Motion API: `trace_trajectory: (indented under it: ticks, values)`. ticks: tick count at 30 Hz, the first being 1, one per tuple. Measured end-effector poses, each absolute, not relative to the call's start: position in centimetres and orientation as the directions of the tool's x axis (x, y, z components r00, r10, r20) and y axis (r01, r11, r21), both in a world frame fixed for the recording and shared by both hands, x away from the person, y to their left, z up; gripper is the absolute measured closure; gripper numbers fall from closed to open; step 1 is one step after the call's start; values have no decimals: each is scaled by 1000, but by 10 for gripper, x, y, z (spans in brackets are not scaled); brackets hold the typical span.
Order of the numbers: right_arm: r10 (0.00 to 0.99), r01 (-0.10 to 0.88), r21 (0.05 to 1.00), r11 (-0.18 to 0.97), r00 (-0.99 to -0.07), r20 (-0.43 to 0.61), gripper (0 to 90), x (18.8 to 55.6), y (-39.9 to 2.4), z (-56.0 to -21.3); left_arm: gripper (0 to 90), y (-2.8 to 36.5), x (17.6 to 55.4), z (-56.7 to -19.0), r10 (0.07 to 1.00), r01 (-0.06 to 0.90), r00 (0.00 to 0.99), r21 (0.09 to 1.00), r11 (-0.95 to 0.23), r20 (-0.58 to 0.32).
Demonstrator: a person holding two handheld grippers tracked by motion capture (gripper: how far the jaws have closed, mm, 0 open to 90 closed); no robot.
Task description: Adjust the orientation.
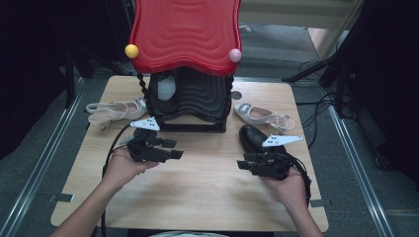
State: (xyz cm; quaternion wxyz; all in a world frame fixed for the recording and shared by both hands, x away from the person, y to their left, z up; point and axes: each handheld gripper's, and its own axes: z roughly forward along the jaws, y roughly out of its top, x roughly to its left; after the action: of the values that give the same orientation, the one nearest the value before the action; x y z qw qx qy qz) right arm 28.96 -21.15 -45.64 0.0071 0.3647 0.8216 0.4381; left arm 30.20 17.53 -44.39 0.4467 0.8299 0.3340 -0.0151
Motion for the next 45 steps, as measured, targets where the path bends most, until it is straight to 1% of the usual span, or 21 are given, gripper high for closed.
trace_trajectory:
  ticks: [4, 14, 18, 26, 31, 36, 38, 45]
  values:
    - [640, 606, 710, 358, -713, 286, 568, 285, -222, -457, 444, 170, 303, -449, 535, 565, 783, 723, -399, -317]
    - [680, 640, 706, 303, -664, 310, 595, 277, -250, -457, 451, 166, 308, -451, 516, 555, 793, 734, -391, -324]
    - [709, 643, 709, 288, -641, 293, 603, 272, -262, -455, 453, 163, 311, -452, 508, 553, 797, 734, -395, -328]
    - [758, 662, 713, 232, -582, 294, 610, 259, -292, -451, 456, 161, 316, -453, 501, 556, 798, 731, -396, -335]
    - [788, 686, 696, 214, -542, 292, 611, 258, -304, -456, 456, 161, 320, -453, 501, 559, 796, 730, -394, -339]
    - [811, 699, 678, 227, -521, 266, 620, 265, -298, -461, 456, 161, 321, -454, 503, 564, 794, 724, -397, -342]
    - [812, 702, 681, 210, -513, 278, 621, 268, -297, -461, 457, 162, 320, -454, 501, 562, 795, 728, -393, -343]
    - [824, 752, 622, 218, -484, 296, 631, 288, -277, -473, 457, 164, 317, -454, 511, 566, 788, 729, -385, -342]
